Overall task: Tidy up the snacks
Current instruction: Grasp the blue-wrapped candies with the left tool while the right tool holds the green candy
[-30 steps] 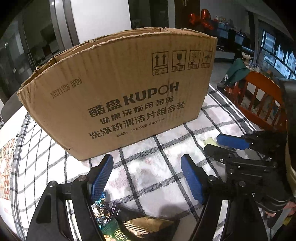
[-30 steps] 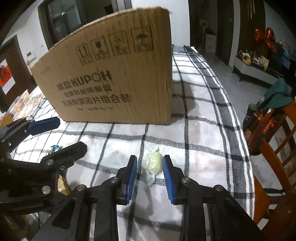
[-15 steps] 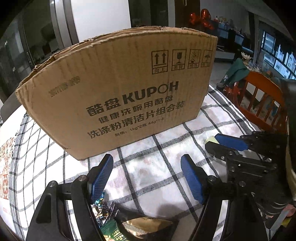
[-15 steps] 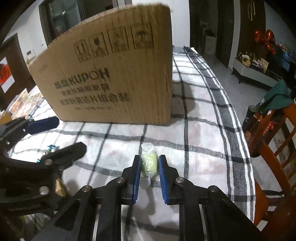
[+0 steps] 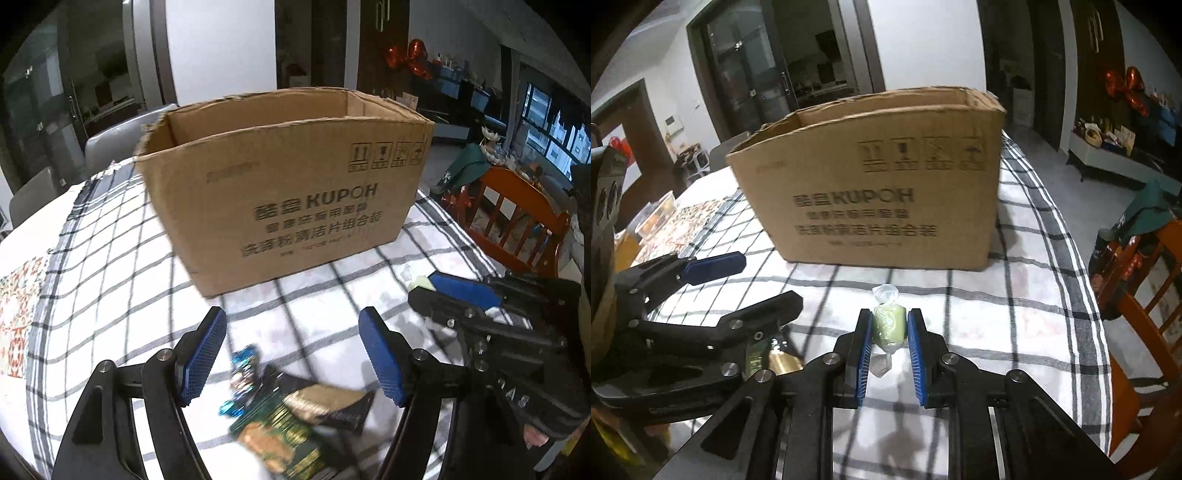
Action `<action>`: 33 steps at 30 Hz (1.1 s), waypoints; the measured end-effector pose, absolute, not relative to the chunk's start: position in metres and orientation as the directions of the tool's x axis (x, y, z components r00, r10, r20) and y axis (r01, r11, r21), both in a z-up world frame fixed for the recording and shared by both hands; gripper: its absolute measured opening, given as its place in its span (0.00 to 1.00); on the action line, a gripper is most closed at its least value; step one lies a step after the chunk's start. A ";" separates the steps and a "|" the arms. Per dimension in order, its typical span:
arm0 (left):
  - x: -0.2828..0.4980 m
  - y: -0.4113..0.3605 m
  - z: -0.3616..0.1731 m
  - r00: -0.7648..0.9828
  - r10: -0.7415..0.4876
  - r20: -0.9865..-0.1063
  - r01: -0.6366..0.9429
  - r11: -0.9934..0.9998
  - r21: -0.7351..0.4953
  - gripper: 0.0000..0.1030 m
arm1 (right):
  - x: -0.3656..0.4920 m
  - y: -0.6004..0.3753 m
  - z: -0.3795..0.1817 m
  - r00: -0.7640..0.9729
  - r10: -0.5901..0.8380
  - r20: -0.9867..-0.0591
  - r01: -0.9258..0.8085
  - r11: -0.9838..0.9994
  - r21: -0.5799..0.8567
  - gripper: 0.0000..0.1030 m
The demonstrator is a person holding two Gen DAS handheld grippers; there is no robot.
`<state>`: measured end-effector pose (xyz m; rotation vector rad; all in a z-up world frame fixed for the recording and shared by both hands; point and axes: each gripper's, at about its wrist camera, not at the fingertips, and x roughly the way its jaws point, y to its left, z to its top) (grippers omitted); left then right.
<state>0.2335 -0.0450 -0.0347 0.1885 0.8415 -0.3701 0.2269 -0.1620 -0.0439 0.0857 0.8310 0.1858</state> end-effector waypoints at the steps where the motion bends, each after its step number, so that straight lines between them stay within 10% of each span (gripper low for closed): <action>1: 0.231 -0.041 -0.035 0.608 -0.242 -0.756 0.391 0.920 0.020 0.71 | 0.225 -0.159 -0.044 0.660 0.199 -0.724 -0.130 0.980 0.150 0.20; 33: 0.250 -0.002 -0.096 0.477 -0.250 -0.843 0.405 0.913 -0.042 0.30 | 0.233 -0.118 -0.086 0.579 0.223 -0.784 -0.081 0.973 0.217 0.20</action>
